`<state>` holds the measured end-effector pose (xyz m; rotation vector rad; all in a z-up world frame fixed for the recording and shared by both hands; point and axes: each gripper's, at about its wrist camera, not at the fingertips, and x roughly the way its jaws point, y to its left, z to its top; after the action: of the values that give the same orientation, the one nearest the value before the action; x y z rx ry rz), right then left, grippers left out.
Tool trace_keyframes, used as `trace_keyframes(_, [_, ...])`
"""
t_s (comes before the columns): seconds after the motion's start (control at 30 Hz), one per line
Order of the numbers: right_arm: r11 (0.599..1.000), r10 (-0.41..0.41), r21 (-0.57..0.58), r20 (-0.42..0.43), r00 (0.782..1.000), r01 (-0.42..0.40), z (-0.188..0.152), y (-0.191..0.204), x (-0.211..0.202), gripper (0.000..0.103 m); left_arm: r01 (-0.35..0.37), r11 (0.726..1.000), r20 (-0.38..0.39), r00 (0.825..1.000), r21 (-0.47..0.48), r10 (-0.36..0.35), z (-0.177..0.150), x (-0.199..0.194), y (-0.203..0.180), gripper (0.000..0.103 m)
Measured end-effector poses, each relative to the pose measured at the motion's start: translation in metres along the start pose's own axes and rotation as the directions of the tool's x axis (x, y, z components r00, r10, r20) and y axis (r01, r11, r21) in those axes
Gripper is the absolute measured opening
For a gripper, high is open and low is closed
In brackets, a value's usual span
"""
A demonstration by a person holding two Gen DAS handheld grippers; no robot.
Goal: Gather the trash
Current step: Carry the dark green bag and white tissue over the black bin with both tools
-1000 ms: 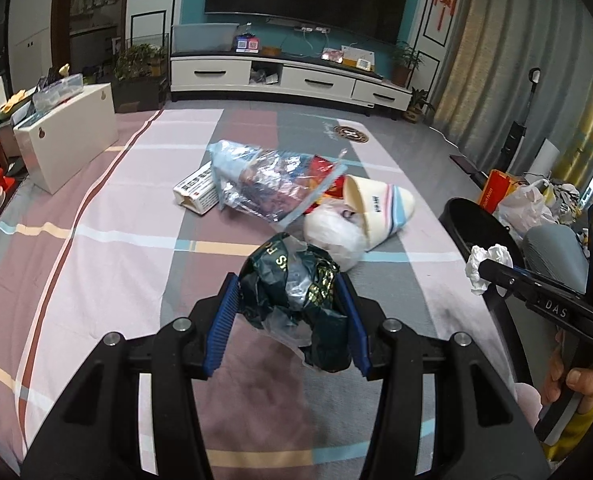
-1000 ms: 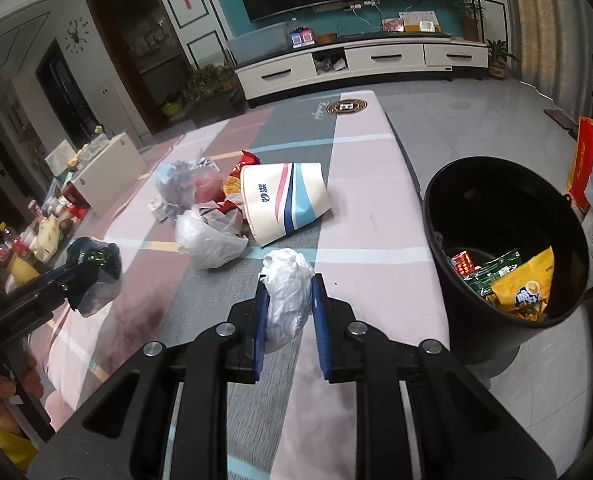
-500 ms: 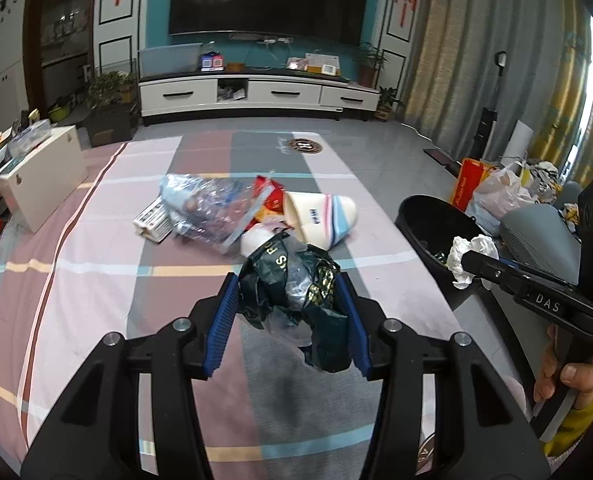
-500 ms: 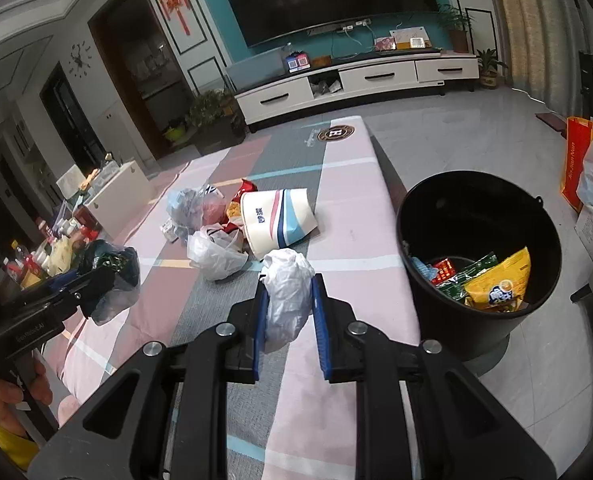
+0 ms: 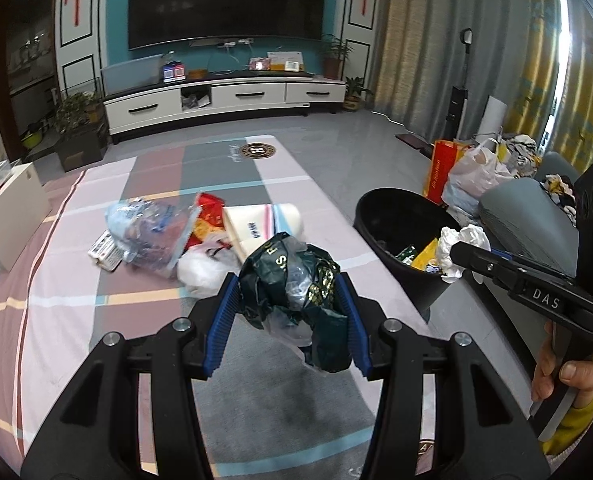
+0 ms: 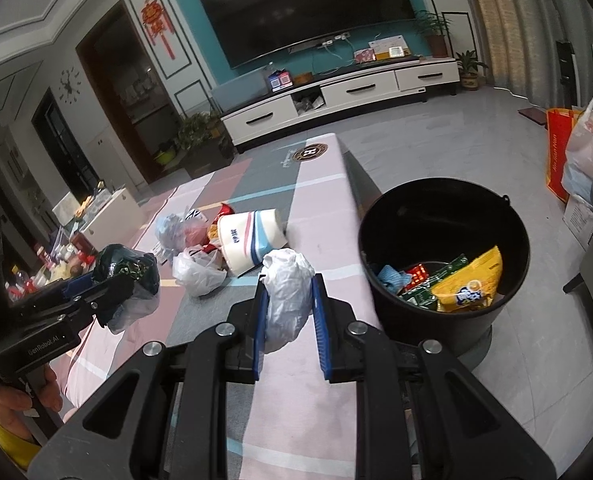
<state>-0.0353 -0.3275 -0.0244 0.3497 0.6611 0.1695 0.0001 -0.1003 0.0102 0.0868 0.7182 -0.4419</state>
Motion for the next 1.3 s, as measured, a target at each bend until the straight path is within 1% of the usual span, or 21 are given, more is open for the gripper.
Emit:
trace_keyframes(0.57, [0.995,-0.036,0.095,0.052,0.998,0.031,0.001,-0.043,-0.016,0.022,0.055,0.993,-0.025,0.998,0.103,-0.053,0.016,0.029,-0.049,0.051])
trace_keyframes(1.3, [0.978,-0.076,0.201,0.063,0.995,0.062,-0.002,-0.091,-0.018,0.022,0.120,0.973,-0.053,0.992,0.195,-0.112,0.036,0.080,-0.104,0.051])
